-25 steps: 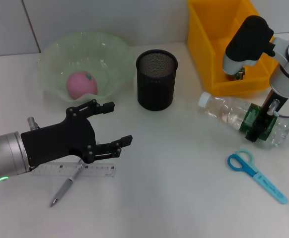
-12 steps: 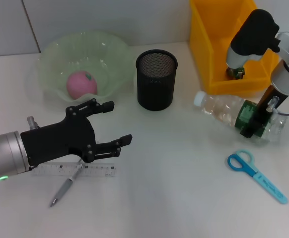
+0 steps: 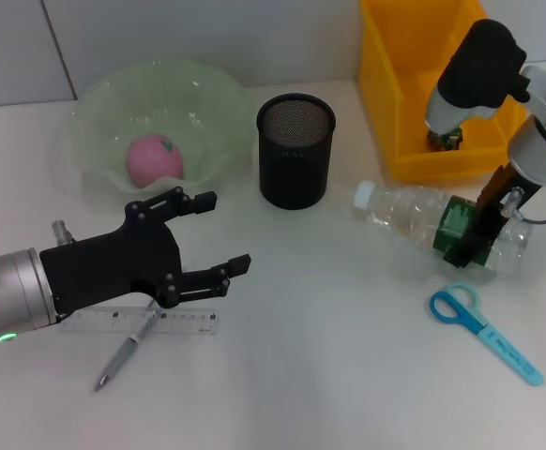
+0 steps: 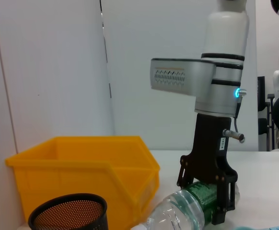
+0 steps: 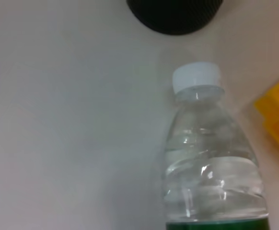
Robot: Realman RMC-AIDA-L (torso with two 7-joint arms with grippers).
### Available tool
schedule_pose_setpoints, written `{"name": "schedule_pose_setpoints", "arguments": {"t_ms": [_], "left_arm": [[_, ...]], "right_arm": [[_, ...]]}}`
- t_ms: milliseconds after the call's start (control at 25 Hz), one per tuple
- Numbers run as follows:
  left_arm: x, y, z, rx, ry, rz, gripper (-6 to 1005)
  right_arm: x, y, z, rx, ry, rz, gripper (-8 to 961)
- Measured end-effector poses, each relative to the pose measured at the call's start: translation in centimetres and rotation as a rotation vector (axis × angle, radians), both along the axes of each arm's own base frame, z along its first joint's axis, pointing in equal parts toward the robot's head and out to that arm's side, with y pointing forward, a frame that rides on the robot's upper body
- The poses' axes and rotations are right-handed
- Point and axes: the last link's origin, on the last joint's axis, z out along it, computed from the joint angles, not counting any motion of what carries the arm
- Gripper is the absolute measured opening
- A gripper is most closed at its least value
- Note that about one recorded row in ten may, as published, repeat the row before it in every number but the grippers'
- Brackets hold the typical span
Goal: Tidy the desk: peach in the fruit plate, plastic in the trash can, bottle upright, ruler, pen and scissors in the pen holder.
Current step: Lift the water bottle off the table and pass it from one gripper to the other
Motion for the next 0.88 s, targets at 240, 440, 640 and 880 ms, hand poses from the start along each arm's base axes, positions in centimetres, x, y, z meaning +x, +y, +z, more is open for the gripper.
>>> {"name": "schedule_pose_setpoints", "arguments": {"t_ms": [240,440,640,880], "left_arm": [[-0.1,0.0,0.0,0.001,-0.002,0.002,859],[0.0,0.0,0.2,0.009,-0.014,0.006,859],[0.1,0.1,0.6,0.034,-0.048,0.017,859],[0.2,-0.1,1.2,0.052,-0.098,0.022,859]], "right_arm": [[-0.3,-0.8,0.6,0.02,0.082,0.048,775],[0.0,-1.2,1.1,0.04,0.179,0.056,775],[0.3,-2.0,2.0,0.054,0.328,0.085,774],[0.5,-3.0,3.3,0.084,0.53,0.138,775]]}}
